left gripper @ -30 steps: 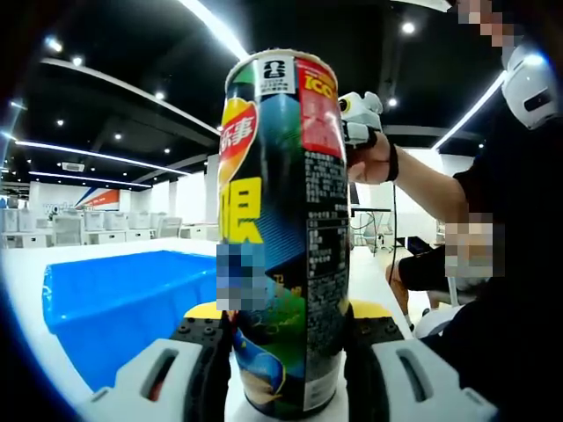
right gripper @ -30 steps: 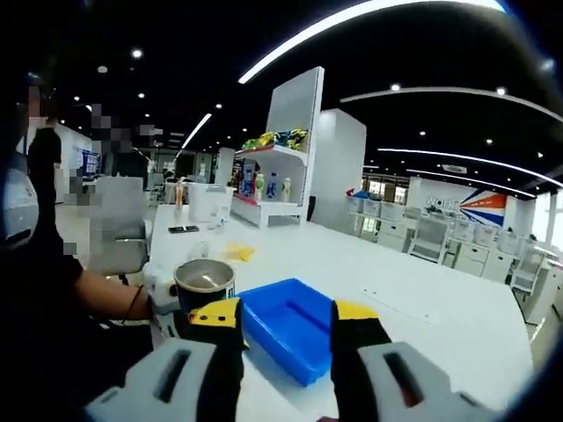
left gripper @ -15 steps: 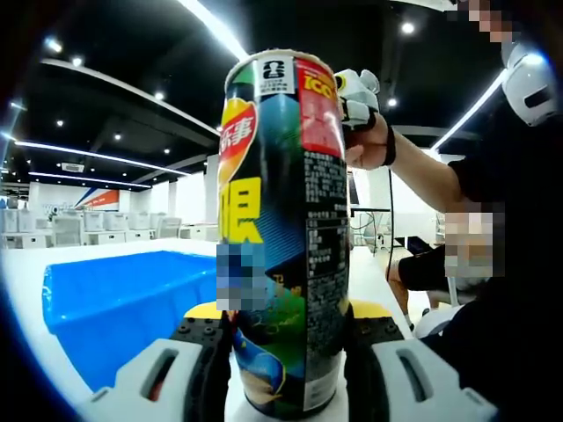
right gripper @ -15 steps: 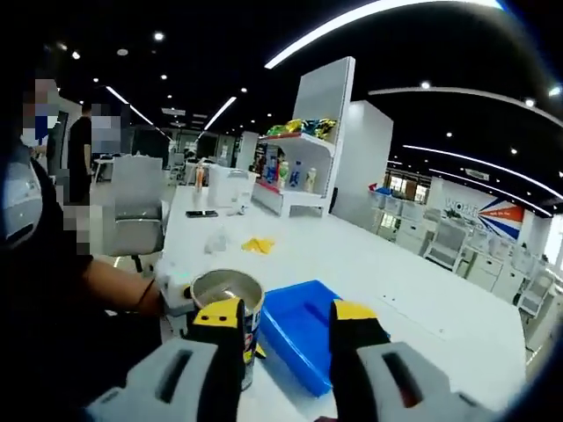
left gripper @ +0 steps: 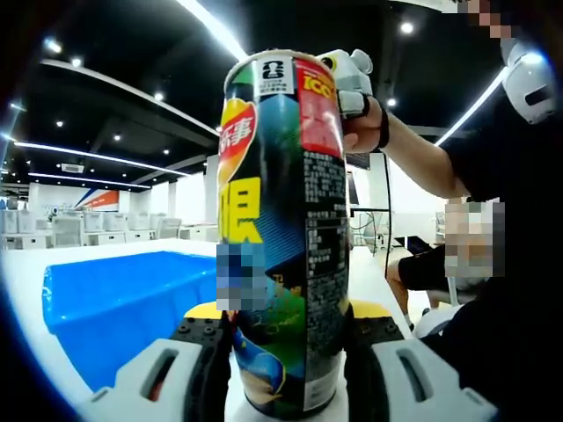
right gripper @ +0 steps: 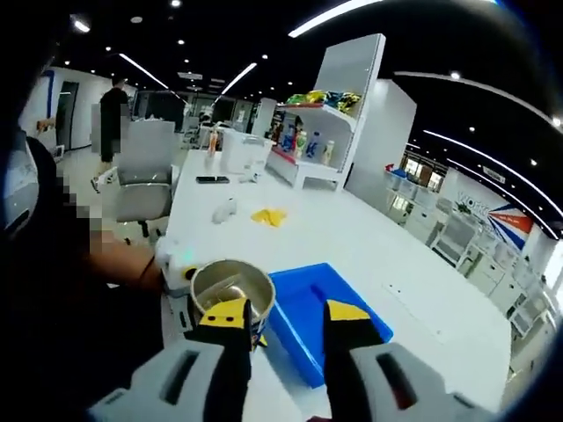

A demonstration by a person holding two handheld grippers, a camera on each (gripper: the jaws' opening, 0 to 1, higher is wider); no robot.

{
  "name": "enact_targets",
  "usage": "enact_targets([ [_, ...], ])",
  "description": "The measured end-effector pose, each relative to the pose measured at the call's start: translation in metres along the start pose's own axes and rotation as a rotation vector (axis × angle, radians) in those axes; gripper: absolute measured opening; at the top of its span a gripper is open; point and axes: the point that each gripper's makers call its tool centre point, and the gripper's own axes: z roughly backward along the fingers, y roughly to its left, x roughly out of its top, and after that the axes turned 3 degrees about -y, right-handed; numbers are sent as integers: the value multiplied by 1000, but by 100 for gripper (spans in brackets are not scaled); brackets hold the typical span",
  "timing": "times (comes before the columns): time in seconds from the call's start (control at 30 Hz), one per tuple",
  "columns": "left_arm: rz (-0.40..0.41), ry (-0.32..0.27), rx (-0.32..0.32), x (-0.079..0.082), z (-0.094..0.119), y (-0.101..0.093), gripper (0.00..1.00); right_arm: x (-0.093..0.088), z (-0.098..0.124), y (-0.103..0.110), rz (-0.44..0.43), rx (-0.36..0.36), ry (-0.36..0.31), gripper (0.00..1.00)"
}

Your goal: Open the lid of the chip container on the table, take out the chips, place them into the box in front of the container, and close the lid

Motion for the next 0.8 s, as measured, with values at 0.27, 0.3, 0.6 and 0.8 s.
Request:
enact_targets([
  [0.27,-2,-1,1,0,0,0,51,-6,-4,5,-3,69,195,22],
  [0.3,-4,-1,1,0,0,0,51,-6,-6,7,1,82,230,21],
  [0.6,-35,-7,-5,1,0,-3,51,-16,-10,20,-60,135,500,10],
  [0.8,-43,-7,-8,2,1,-5,51,-21,-10,22,-116,140,586,9],
])
